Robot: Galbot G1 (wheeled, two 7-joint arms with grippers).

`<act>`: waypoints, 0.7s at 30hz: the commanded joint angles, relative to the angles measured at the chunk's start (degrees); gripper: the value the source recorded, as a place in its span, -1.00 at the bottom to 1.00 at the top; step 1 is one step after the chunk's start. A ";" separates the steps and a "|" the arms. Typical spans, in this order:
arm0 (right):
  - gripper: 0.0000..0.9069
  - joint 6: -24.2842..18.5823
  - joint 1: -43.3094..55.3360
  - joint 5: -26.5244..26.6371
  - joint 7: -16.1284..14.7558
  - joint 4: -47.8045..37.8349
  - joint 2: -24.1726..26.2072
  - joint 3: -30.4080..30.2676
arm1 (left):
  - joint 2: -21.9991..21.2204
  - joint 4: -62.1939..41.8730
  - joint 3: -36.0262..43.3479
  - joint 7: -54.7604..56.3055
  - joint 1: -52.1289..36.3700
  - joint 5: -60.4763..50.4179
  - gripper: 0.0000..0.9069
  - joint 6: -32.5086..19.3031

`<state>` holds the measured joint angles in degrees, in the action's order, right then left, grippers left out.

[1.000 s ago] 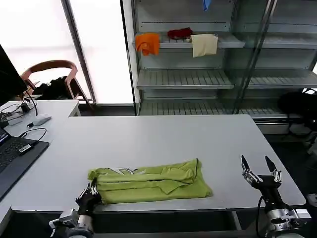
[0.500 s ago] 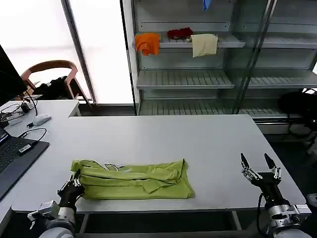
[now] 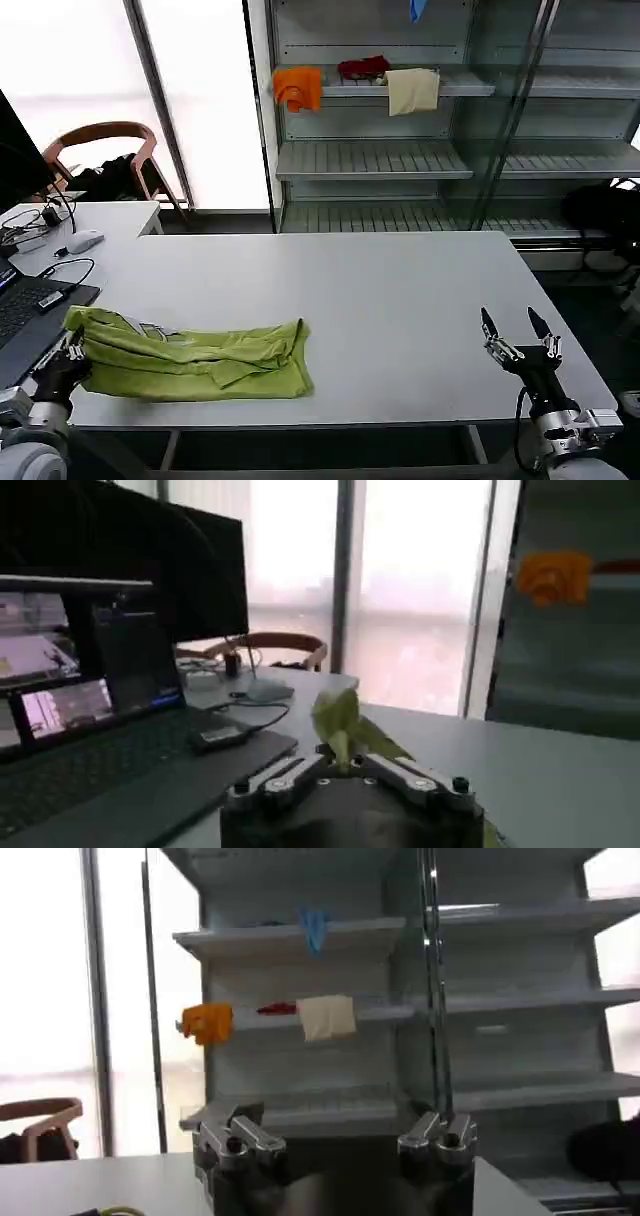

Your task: Fold and organize the clothes.

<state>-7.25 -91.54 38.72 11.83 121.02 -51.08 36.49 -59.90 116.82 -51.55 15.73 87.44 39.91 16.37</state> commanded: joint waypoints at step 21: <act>1.00 0.60 1.06 -1.70 -0.10 -0.30 -1.18 -1.80 | -12.56 10.03 38.65 2.49 -6.03 -23.04 -1.00 1.95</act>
<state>-6.70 -90.66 37.22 11.75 120.75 -52.17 34.89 -68.22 127.28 -26.12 17.22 83.25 24.45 18.27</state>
